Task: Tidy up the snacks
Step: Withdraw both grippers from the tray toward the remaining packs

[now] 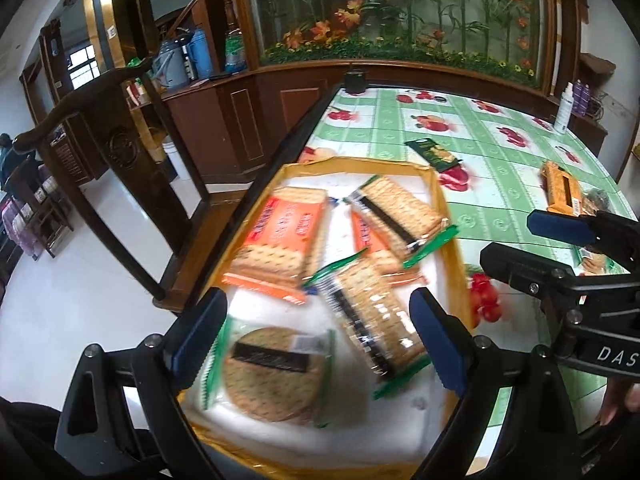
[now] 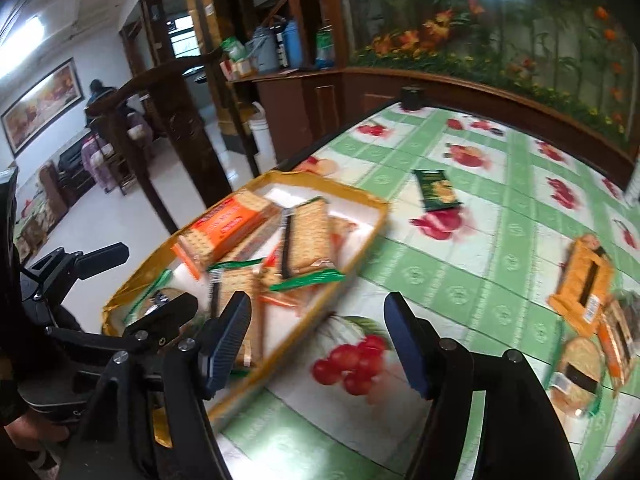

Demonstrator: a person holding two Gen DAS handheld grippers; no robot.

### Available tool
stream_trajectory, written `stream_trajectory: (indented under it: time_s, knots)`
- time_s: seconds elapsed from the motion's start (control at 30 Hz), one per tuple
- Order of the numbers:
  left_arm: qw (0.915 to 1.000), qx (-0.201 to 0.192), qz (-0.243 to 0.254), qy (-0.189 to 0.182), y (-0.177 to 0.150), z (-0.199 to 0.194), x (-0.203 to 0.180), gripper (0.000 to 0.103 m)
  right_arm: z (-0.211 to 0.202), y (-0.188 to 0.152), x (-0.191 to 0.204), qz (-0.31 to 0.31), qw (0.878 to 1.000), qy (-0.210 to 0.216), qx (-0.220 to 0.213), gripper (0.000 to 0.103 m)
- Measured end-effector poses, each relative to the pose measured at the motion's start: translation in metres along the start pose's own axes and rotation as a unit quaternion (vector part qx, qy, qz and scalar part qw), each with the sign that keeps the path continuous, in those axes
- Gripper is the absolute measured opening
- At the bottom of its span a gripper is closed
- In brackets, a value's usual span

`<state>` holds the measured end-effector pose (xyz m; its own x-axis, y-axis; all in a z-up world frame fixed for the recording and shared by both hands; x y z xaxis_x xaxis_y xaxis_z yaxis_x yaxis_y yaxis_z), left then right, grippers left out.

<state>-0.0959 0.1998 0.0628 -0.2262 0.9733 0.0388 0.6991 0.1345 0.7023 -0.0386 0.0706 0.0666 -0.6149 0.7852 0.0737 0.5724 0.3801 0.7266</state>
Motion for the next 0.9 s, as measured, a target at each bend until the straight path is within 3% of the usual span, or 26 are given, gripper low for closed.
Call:
stream_trajectory:
  time_s: [0.47, 0.9]
  knots:
    - [0.9977, 0.004, 0.038, -0.056, 0.012, 0.007, -0.079, 0.093, -0.028, -0.021, -0.064, 0.063, 0.996, -0.059, -0.011, 0.073]
    - [0.9961, 0.005, 0.044, -0.076, 0.015, 0.010, -0.111, 0.093, -0.044, -0.033, -0.094, 0.089, 0.990, -0.107, -0.021, 0.077]
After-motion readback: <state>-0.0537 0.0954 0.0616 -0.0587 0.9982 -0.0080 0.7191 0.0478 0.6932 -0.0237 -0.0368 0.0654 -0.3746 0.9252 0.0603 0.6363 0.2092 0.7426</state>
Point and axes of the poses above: each gripper's, at about its wrist camera, not at the fingertips, and z roughly the way its jaws point, x to its left, y to its top, the point moved 2 cm from there along z, roughly the way its jaws point, and after that the axes turned 5 degrees about -z, right-handed, at the moved point
